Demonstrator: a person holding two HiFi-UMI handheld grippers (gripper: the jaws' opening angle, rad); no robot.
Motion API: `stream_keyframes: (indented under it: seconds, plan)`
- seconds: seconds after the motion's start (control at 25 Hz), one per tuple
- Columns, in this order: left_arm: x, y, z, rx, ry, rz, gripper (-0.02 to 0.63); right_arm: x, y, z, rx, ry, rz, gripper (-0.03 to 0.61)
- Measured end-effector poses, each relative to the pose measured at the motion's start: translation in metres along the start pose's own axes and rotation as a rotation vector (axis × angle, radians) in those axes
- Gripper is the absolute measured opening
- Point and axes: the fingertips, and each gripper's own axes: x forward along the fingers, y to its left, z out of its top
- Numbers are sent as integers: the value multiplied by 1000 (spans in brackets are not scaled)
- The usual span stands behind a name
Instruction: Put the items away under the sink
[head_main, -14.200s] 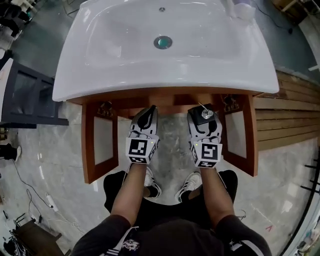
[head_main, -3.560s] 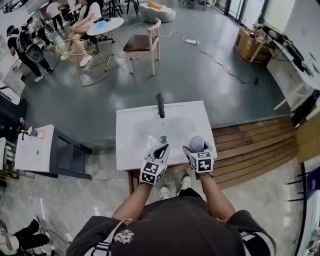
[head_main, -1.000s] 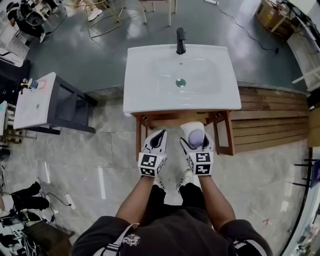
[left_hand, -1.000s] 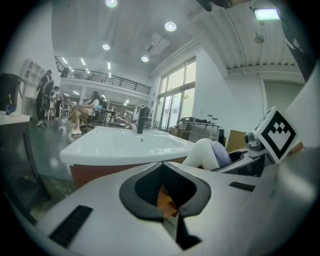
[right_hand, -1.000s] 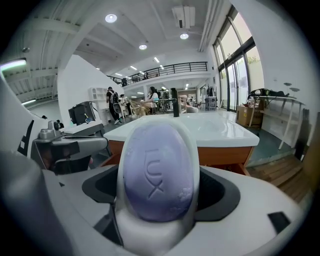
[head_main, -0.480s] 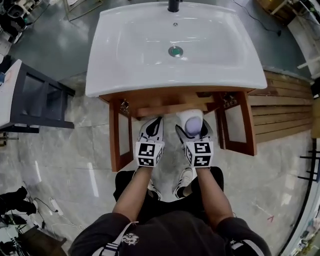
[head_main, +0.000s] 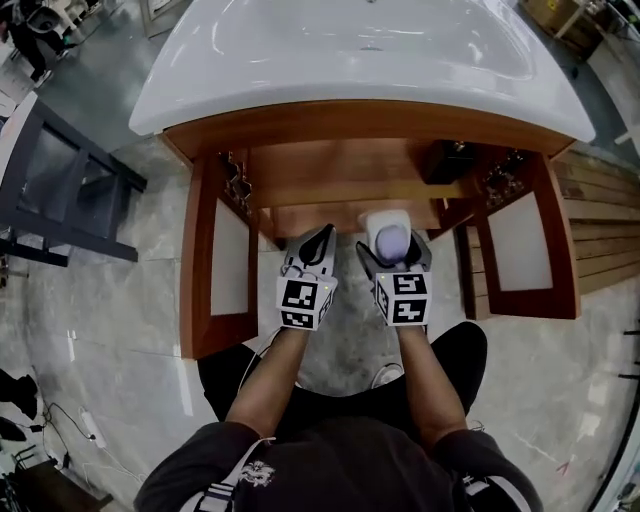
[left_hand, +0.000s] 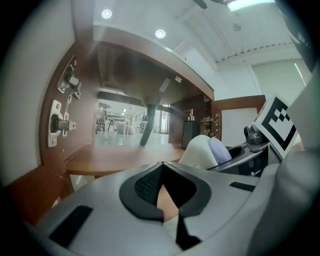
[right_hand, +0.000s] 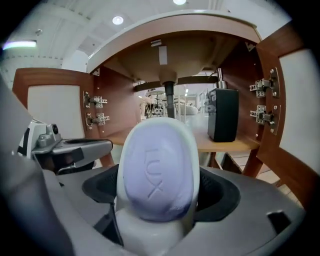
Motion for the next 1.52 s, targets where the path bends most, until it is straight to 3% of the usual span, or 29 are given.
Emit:
stream_keyframes:
  seconds: [0.24,0.64,1.04,1.52]
  plan:
    - [3,19,-18,-26,24,54,-2,10,0,-5,-2,3,-7,457]
    - [11,25,1,1,29,82,-2,15,2,31,-1,-5,12,457]
    - [31,46,23,15,57,109,-2,67,-15,85,13,81,13,457]
    - [43,55,41,14,30,123,-2,129,-49,97,22,219,-62,457]
